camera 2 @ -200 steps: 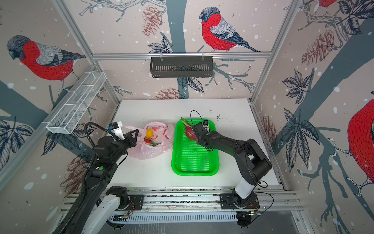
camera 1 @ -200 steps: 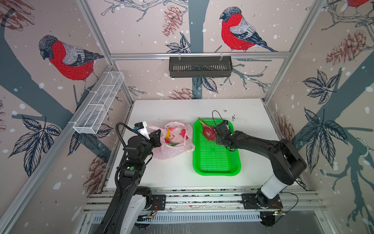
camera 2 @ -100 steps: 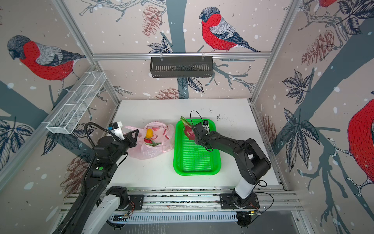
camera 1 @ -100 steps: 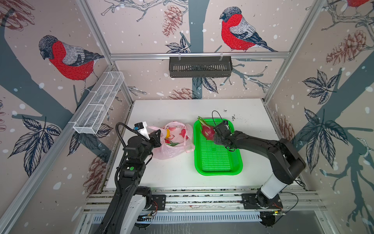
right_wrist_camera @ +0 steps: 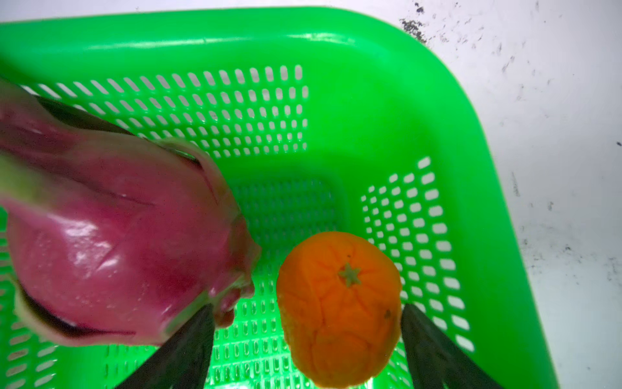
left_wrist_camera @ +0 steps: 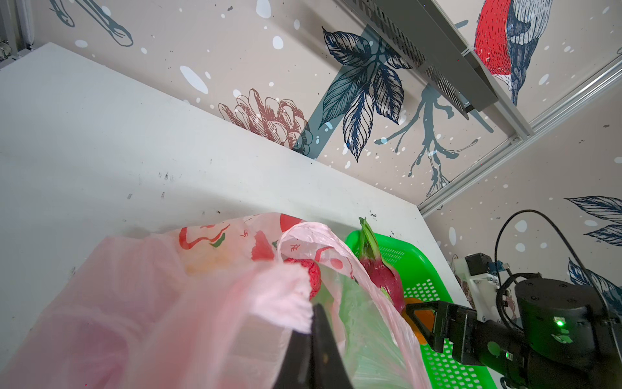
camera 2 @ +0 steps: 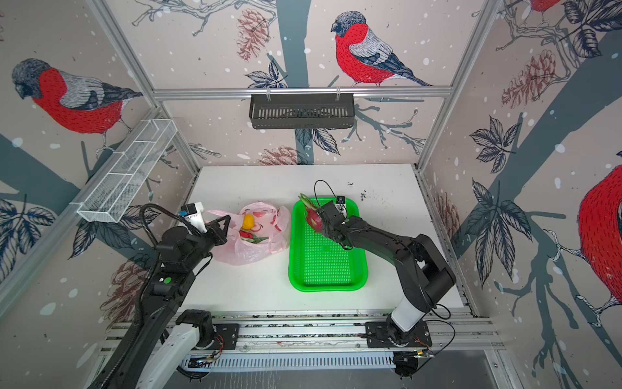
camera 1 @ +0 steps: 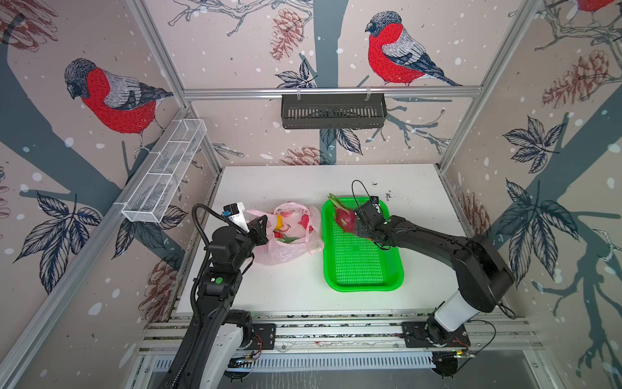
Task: Untie the knot of the plastic bag and take out the fruit
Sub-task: Place the fruit in the basket, then pick up the fruit from the plastic bag.
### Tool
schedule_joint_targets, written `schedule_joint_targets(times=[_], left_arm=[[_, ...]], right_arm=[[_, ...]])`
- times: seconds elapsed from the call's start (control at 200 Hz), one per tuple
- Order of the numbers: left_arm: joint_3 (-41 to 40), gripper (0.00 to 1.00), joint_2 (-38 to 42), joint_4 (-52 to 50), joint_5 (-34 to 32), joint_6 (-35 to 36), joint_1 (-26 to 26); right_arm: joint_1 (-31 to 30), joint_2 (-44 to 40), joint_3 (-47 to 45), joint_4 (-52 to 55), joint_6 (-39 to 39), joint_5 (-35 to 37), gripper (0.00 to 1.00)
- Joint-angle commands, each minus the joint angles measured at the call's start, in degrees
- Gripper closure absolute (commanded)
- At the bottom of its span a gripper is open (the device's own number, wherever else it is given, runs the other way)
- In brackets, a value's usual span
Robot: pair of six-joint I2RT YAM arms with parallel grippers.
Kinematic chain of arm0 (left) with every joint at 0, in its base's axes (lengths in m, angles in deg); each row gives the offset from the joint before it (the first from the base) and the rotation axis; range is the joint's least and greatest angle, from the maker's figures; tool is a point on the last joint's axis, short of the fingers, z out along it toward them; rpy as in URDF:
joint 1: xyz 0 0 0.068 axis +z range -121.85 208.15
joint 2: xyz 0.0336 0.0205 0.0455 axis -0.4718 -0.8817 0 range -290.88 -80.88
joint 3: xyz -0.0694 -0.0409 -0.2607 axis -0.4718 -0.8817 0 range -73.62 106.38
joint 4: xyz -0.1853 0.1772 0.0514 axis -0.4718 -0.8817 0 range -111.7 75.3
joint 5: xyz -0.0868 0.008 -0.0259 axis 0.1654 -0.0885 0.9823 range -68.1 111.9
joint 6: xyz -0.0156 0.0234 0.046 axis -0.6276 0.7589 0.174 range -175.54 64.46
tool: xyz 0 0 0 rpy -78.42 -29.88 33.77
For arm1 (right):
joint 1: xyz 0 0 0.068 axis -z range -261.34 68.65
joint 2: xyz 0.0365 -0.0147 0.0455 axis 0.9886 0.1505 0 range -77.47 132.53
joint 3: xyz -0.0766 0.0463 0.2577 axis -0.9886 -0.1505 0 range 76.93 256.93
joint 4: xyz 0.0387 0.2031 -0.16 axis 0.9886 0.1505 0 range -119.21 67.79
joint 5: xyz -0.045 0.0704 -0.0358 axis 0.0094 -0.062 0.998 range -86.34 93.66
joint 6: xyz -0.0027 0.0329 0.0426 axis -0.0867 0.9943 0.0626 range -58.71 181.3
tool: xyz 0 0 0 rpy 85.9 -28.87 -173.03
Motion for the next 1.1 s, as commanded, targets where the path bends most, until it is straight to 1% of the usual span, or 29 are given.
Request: schedule_joint_targets(times=[0.0,0.28,0.43,0.61,0.761,0.921,1.096], left_arm=[[0.57,1.0,0.11,1.46,0.2,0.19,0.22],[0.56,1.0,0.13,1.34,0.51,0.29,0.21],[0.52,1.0,0.23,1.41,0.65,0.38,0.21],[0.66,1.0,0.16,1.37,0.99,0.41,0.22],[0.74,1.0,0.16,1.35,1.08,0.42,0.22],[0.74,1.0,0.32,1.09,1.06,0.44,0.2],[0.48,1.0,0.78,0.84,0.86,0.41,0.22]], right_arm=[[-0.55,-1.15,0.93,1.8,0.95,2.2,0.13],[-2.33,-5.08,3.84,4.01,1.14,4.51,0.14],[-3.69,-7.44,5.91,4.26,0.29,5.29,0.14],[-6.2,-8.22,10.05,4.37,-1.6,6.16,0.15],[-9.33,-7.65,14.65,3.64,-4.38,6.84,0.15],[-13.99,-6.67,19.36,-0.39,-9.11,6.71,0.18],[-18.44,-1.69,26.37,-1.0,-11.33,4.35,0.22]])
